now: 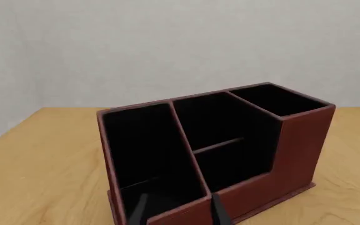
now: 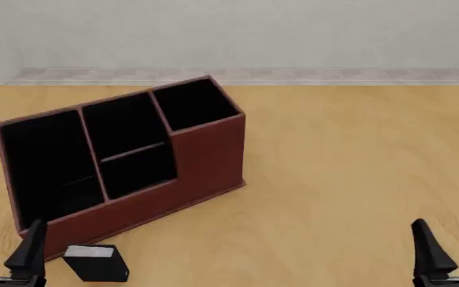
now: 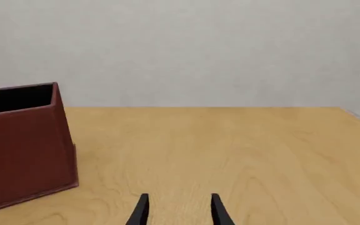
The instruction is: Pick up the book and place it in the left compartment of the caddy.
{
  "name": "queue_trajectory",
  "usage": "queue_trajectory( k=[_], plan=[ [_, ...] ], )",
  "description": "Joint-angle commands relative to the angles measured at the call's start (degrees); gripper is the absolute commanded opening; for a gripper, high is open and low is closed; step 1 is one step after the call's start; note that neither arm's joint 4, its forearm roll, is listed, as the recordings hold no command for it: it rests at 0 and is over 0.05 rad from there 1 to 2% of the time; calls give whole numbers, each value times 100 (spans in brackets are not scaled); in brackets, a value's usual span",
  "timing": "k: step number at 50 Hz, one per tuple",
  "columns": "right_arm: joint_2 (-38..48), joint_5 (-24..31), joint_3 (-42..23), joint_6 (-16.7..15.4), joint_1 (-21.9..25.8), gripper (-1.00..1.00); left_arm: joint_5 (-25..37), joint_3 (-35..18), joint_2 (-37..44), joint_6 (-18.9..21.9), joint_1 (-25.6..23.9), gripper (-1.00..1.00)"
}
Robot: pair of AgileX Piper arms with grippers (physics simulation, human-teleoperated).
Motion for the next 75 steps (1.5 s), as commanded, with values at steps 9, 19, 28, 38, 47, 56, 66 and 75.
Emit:
queue_trajectory(
  k=[9,19,28,38,47,56,66,75],
  plan=[
    [31,-10,-16,3,0,100,-32,-28,55,3,13,100],
    [31,-10,-16,4,0,100,-57,-30,87,3,12,100],
    [33,-10,-16,3,-2,100,185,-580,10,188,-82,100],
    [32,-9,-16,4,-1,100,915,-1866,832,863,-700,100],
    [32,-10,-16,3,-1,100,1481,-2841,1403,1613,-964,100],
    [31,-10,-16,2,-2,100,2008,-3695,1843,2653,-1901,100],
    [32,-10,-16,3,-1,100,2325,-4286,2047,3709,-2789,100],
    [31,-10,-16,4,0,100,2650,-4173,2433,4934,-2739,100]
  ],
)
